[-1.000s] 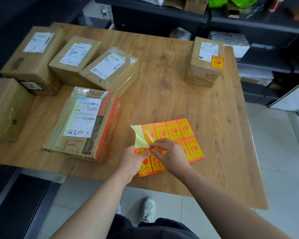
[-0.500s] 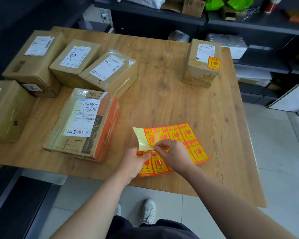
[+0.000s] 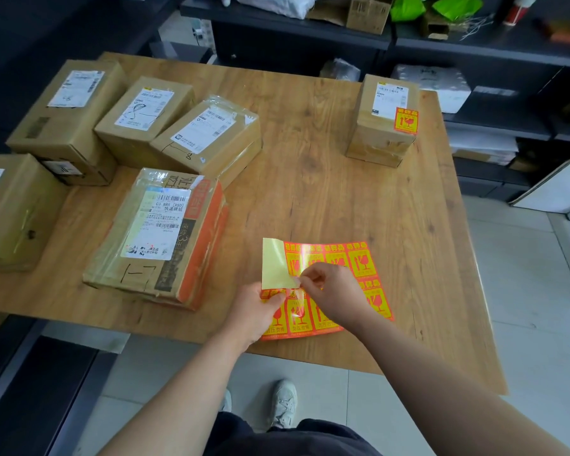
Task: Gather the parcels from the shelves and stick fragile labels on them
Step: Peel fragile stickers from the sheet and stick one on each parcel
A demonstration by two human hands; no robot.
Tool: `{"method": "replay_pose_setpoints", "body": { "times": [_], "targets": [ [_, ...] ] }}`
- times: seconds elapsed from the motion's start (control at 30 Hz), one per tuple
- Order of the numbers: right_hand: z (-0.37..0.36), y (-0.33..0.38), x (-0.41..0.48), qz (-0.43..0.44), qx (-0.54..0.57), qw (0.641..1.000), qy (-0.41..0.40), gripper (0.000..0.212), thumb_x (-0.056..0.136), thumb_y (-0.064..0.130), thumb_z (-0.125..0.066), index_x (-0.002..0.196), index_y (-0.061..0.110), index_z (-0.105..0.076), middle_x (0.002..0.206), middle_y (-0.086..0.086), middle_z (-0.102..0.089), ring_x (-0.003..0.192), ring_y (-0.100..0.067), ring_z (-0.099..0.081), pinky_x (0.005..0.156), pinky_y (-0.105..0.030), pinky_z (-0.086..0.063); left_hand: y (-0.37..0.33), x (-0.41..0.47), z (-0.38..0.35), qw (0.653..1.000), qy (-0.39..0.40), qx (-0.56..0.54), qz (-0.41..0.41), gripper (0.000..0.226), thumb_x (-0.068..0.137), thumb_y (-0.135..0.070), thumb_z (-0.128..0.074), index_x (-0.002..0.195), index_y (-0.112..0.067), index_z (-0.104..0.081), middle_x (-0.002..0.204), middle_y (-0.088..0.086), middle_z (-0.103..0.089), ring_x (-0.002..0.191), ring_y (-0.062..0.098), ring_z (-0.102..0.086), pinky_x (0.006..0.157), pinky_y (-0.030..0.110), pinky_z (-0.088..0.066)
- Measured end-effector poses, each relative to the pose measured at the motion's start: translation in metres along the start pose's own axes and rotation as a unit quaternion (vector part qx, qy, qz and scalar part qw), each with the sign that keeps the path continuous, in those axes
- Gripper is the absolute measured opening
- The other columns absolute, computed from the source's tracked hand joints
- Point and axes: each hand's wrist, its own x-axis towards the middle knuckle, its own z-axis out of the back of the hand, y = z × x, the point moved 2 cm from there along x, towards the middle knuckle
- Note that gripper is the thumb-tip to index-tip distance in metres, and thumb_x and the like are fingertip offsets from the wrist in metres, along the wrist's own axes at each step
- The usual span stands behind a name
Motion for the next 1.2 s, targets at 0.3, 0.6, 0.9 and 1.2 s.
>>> {"method": "replay_pose_setpoints", "body": {
  "times": [0.3, 0.6, 0.9, 1.2],
  "targets": [
    [0.027, -0.021, 0.009, -0.098, -0.051, 0.991, -0.077, 0.015, 0.089, 0.020, -0.051, 0.082, 0.012, -0.061, 0.072, -0.003, -0.064, 0.063, -0.023, -0.058, 0.054, -0.029, -0.041, 0.017, 0.013, 0.002, 0.990, -0.044, 0.125, 0.045, 0.013, 0.087, -0.016, -0.061, 0.090, -0.018, -0.049, 0.084, -0.003, -0.060, 0.073, 0.012, -0.057, 0.053, 0.024, -0.037],
    [0.067, -0.021, 0.014, -0.091, -0.089, 0.979, -0.162, 0.013, 0.089, 0.027, -0.052, 0.081, 0.021, -0.059, 0.076, 0.003, -0.064, 0.067, -0.018, -0.058, 0.057, -0.028, -0.040, 0.000, 0.017, -0.001, 0.971, -0.118, 0.206, 0.023, 0.027, 0.087, -0.006, -0.056, 0.110, -0.009, -0.042, 0.110, 0.012, -0.056, 0.092, 0.027, -0.057, 0.072, 0.038, -0.049],
    [0.049, 0.007, -0.006, 0.130, -0.187, 0.954, -0.194, 0.014, 0.079, 0.023, -0.072, 0.071, 0.016, -0.063, 0.069, 0.002, -0.059, 0.059, -0.020, -0.058, 0.050, -0.025, -0.039, -0.060, 0.013, -0.024, 0.997, -0.030, 0.044, -0.055, 0.043, 0.093, -0.047, -0.050, 0.076, -0.012, -0.067, 0.076, -0.002, -0.070, 0.075, 0.021, -0.064, 0.069, 0.033, -0.047],
    [0.036, 0.033, -0.025, 0.202, -0.141, 0.960, -0.133, 0.012, 0.080, 0.026, -0.067, 0.079, 0.015, -0.070, 0.071, 0.004, -0.062, 0.062, -0.012, -0.058, 0.052, -0.025, -0.048, -0.061, 0.014, -0.002, 0.998, -0.031, 0.024, -0.057, 0.031, 0.085, -0.023, -0.062, 0.056, -0.014, -0.064, 0.041, -0.006, -0.053, 0.036, 0.006, -0.042, 0.045, 0.023, -0.031]
  ]
}}
